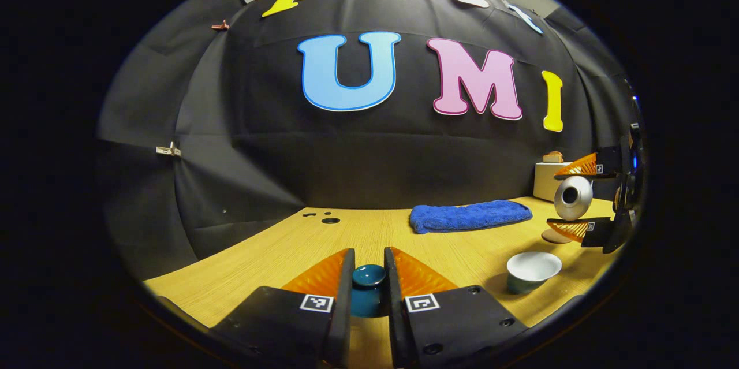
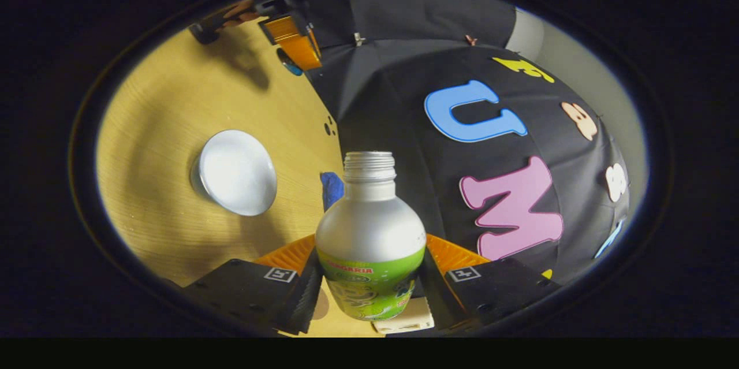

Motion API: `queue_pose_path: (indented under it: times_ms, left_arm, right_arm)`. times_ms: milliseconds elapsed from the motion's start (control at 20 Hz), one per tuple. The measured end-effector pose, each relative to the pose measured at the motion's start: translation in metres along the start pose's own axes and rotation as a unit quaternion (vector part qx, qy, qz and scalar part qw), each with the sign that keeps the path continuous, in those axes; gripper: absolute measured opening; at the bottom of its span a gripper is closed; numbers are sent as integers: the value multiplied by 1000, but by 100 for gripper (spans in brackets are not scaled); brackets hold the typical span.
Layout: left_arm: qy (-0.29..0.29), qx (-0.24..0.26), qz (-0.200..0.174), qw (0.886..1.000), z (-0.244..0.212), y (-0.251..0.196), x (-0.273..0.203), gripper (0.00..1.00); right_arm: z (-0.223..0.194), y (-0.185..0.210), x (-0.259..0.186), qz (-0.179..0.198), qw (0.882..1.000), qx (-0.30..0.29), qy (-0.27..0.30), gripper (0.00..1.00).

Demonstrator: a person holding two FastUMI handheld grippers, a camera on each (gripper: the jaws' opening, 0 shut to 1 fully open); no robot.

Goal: Open the teacup lid with one hand, grasp the water bottle and pour water into the teacup with the other hand; after pouring, place the water bottle on the coaster and then close the teacup lid.

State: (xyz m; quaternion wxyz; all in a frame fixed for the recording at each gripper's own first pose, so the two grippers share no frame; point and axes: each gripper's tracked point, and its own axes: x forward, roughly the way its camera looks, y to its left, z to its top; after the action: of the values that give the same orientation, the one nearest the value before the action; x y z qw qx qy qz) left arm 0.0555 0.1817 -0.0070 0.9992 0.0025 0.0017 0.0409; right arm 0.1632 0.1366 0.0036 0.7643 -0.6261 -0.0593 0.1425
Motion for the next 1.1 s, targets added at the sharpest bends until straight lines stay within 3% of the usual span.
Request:
queue_pose_path:
  times_ms: [200,550,650,1100]
  left_arm:
    - [0,0,-5,1000,0,0,0,31]
    - [0,0,-12,1000,0,-4,0,31]
    - [0,0,-12,1000,0,-3,0,31]
    - [0,0,-12,1000,1,-3,-1,31]
  right_arm:
    - [1,10,4,13,999,-53,0,76]
    - [-10,22,12,28,994,-108,-3,82]
    - [-9,24,12,28,992,-119,-7,79]
    - [-8,39,11,24,978,-204,-31,79]
